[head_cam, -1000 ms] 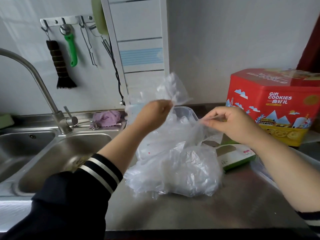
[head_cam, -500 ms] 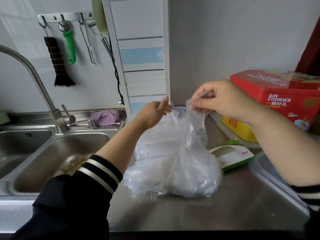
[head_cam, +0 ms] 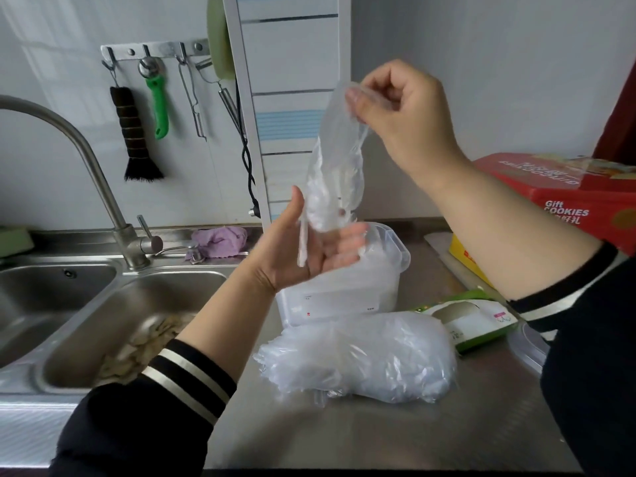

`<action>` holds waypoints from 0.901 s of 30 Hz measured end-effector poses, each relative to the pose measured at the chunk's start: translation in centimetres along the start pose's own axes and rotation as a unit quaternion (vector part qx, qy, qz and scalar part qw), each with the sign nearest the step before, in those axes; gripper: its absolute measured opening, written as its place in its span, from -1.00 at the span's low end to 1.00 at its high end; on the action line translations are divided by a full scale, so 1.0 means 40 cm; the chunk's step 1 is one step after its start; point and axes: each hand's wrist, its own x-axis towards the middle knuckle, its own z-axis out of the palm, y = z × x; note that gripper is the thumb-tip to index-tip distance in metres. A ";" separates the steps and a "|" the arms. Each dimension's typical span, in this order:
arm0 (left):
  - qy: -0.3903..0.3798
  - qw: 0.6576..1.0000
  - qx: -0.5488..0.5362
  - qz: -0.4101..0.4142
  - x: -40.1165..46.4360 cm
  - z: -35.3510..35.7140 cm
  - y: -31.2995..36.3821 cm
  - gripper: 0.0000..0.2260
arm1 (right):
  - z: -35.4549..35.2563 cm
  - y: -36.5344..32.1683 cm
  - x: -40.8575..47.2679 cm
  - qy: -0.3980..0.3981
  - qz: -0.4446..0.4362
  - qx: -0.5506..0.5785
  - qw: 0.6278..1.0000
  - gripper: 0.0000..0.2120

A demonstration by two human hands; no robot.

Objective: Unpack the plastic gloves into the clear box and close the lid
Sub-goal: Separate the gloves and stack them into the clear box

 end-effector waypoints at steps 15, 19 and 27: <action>0.398 0.685 0.605 0.074 0.024 -0.174 0.071 -0.64 | 0.027 0.288 -0.238 -0.351 0.207 -0.183 0.895 -0.77; 0.395 0.575 0.677 0.236 -0.002 -0.144 0.042 -0.52 | 0.037 0.296 -0.224 -0.396 0.226 -0.217 0.863 -0.77; 0.128 0.566 0.803 -0.138 0.009 -0.065 -0.049 -0.40 | 0.029 0.301 -0.235 -0.442 0.199 -0.318 0.814 -0.70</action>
